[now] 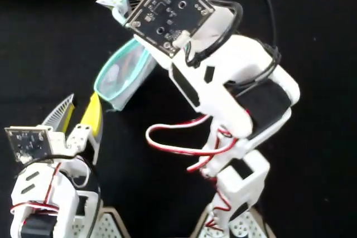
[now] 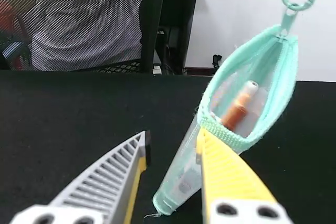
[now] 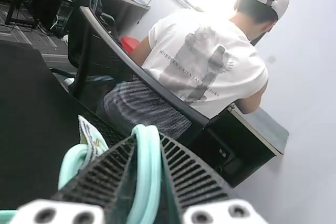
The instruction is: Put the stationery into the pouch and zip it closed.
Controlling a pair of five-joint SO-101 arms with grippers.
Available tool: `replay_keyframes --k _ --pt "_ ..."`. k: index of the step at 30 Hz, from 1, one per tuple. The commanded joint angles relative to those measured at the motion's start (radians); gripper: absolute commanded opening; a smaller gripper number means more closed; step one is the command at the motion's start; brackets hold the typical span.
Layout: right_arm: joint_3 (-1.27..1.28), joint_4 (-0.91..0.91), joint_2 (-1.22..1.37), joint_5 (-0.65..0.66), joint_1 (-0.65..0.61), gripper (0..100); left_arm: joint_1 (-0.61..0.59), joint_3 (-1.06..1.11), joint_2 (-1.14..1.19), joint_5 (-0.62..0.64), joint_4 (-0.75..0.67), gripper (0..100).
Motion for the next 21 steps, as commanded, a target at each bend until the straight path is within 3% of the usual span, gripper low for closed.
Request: replay_keyframes --k 1,6,14,21 --pt "-0.035 -0.037 -0.061 -0.002 -0.015 1.1 -0.001 -0.042 0.0 0.002 -0.002 17" --pt "-0.036 -0.048 -0.081 -0.008 -0.014 1.1 -0.018 -0.048 0.0 0.0 -0.002 17" --pt "-0.035 -0.25 -0.108 -0.089 -0.035 1.1 -0.321 -0.064 0.0 0.009 -0.117 17" --pt "-0.027 -0.302 -0.105 -0.018 -0.161 1.1 -0.335 -0.062 0.0 0.009 -0.117 17"
